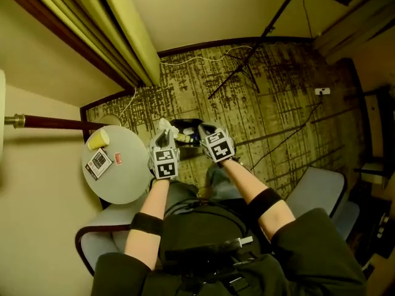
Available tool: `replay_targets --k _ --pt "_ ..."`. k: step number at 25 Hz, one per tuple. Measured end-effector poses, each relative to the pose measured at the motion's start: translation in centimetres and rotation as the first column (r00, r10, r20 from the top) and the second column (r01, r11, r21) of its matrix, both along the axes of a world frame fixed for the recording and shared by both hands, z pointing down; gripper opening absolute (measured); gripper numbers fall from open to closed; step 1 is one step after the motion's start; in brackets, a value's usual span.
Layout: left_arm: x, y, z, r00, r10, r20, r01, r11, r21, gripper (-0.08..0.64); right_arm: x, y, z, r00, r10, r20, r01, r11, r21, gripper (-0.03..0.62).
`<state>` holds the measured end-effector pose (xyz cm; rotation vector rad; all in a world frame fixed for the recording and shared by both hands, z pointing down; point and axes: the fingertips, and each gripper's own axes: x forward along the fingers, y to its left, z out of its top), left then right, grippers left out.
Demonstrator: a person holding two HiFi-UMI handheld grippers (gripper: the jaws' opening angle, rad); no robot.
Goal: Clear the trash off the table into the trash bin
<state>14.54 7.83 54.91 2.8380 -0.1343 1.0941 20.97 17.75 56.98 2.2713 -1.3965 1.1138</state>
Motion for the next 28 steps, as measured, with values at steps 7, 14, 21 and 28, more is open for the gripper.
replay_targets --k 7,14,21,28 --pt "2.6 2.5 2.8 0.996 0.08 0.044 -0.08 0.997 -0.008 0.044 0.5 1.4 2.8 0.998 0.035 0.051 -0.035 0.999 -0.002 0.001" --pt "3.6 2.3 12.0 0.987 0.1 0.13 -0.097 0.995 -0.029 0.044 1.1 0.3 10.8 0.992 0.038 0.121 -0.035 0.999 -0.022 0.001" --pt "5.1 0.6 23.9 0.978 0.091 0.185 -0.081 0.995 -0.063 0.043 1.9 -1.2 22.5 0.979 0.053 0.196 -0.042 0.998 -0.056 0.001" --pt "5.5 -0.6 36.4 0.971 0.079 0.227 -0.06 0.994 -0.09 0.044 1.5 -2.8 34.0 0.97 0.062 0.236 -0.043 0.995 -0.088 0.001"
